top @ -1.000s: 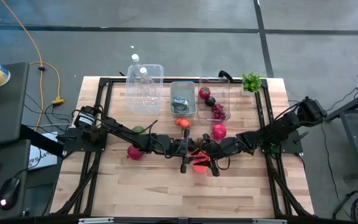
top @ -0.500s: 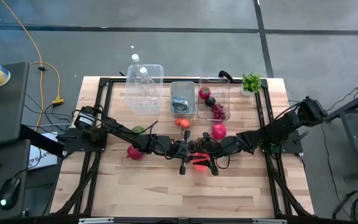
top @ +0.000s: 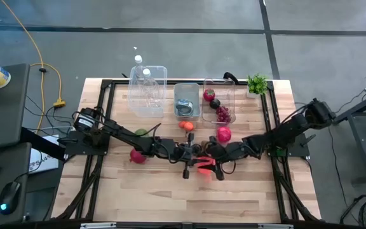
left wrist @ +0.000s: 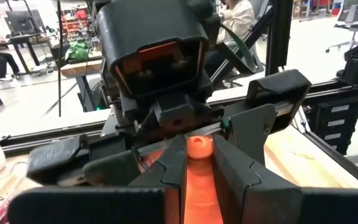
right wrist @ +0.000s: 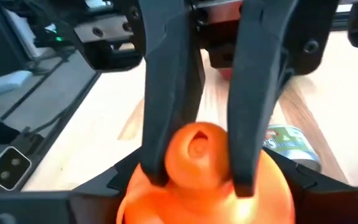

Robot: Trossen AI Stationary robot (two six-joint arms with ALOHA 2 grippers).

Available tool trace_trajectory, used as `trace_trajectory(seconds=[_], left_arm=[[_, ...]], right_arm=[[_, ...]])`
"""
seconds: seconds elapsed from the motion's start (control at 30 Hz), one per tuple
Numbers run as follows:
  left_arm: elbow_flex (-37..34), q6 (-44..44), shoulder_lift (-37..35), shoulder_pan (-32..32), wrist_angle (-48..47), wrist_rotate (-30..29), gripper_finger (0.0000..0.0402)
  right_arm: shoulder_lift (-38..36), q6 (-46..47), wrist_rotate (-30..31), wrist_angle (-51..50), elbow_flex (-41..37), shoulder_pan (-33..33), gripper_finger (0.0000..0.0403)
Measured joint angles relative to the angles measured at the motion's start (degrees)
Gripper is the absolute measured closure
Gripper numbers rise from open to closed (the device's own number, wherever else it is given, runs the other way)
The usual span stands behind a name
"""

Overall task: Pick & Place Food Item
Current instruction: Put the orange bottle into the white bin

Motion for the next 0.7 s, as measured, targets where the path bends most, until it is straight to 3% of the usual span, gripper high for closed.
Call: trace_trajectory(seconds=[0.53, 0.7], left_arm=[[0.0, 0.3, -0.3, -0.5, -1.7, -0.8, 0.0359], [-0.1, -1.7, -4.0, -0.5, -7.9, -1.9, 0.0359]], right_arm=[[-8.9, 6.6, 13.1, -15.7, -0.3, 9.5, 0.0182], [-11.4, 8.0, 16.8, -20.0, -0.3, 13.0, 0.0181]])
